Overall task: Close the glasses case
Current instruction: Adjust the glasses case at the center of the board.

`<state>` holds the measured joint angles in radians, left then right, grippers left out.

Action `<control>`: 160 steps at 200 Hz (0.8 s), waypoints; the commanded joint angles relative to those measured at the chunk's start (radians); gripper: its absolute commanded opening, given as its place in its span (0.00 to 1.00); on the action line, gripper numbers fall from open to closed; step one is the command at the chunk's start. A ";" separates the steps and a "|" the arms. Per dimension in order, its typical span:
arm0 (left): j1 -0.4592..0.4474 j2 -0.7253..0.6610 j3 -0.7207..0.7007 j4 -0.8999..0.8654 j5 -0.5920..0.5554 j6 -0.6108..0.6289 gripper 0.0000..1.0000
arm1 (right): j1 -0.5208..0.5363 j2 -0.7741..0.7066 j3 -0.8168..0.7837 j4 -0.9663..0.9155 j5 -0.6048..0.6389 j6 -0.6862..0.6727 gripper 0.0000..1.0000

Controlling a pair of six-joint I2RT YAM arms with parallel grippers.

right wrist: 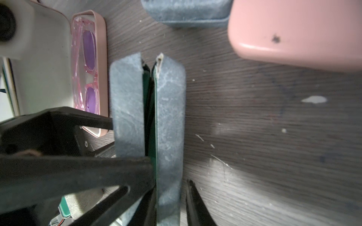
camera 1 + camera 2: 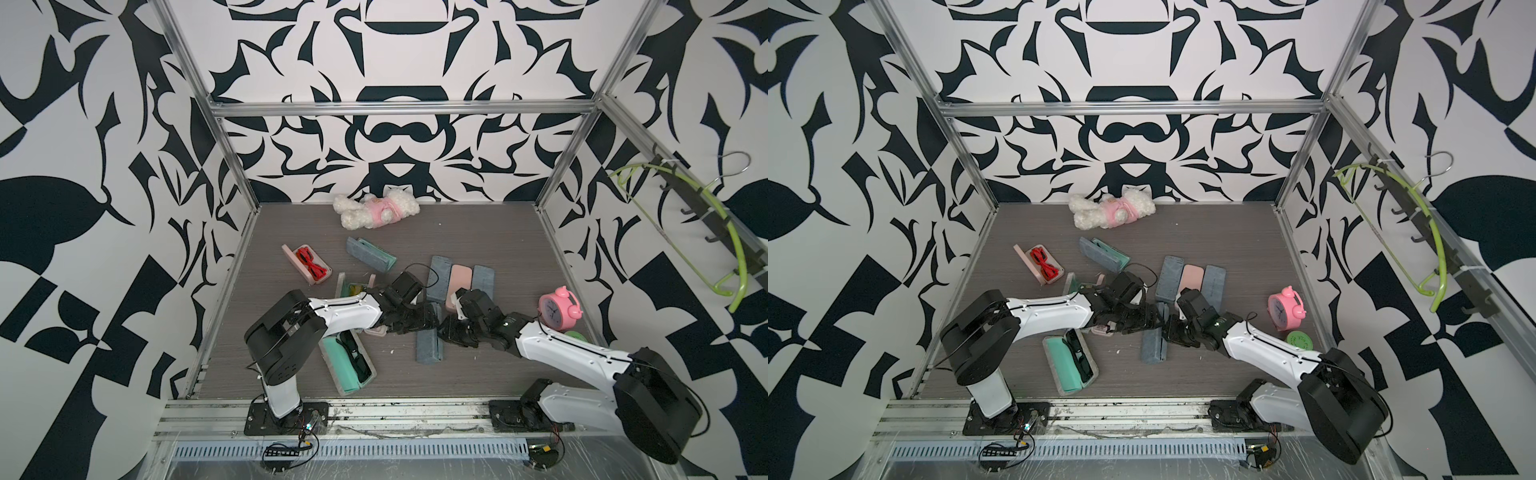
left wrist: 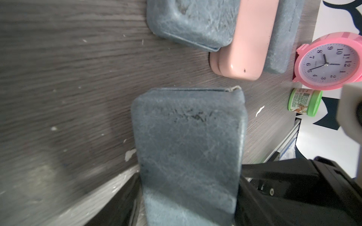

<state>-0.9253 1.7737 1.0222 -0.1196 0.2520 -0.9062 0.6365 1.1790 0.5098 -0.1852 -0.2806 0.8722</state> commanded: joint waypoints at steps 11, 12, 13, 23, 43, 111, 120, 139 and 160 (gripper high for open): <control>0.002 0.035 0.006 -0.081 -0.024 0.031 0.70 | -0.040 -0.052 0.000 0.015 -0.044 -0.014 0.28; 0.001 0.036 0.006 -0.081 -0.023 0.031 0.70 | -0.041 -0.052 0.000 0.015 -0.046 -0.014 0.28; 0.001 0.037 0.006 -0.081 -0.023 0.032 0.70 | -0.042 -0.053 -0.001 0.016 -0.047 -0.015 0.28; 0.002 0.043 0.007 -0.084 -0.023 0.034 0.70 | -0.056 -0.060 -0.004 0.016 -0.063 -0.016 0.28; 0.001 0.053 0.010 -0.083 -0.023 0.035 0.69 | -0.082 -0.077 -0.014 0.021 -0.092 -0.017 0.29; -0.019 0.061 0.043 -0.105 -0.034 0.041 0.73 | -0.141 -0.111 -0.041 -0.001 -0.129 -0.032 0.30; -0.024 0.063 0.048 -0.103 -0.032 0.037 0.75 | -0.145 -0.107 -0.042 -0.006 -0.129 -0.036 0.30; -0.032 0.057 0.053 -0.094 -0.030 0.024 0.80 | -0.151 -0.094 -0.046 -0.005 -0.132 -0.039 0.30; -0.038 0.046 0.061 -0.094 -0.032 0.016 0.88 | -0.158 -0.077 -0.058 0.010 -0.137 -0.038 0.30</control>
<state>-0.9546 1.8080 1.0660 -0.1627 0.2359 -0.8898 0.4877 1.0897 0.4633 -0.1959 -0.4011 0.8547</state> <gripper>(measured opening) 0.836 0.301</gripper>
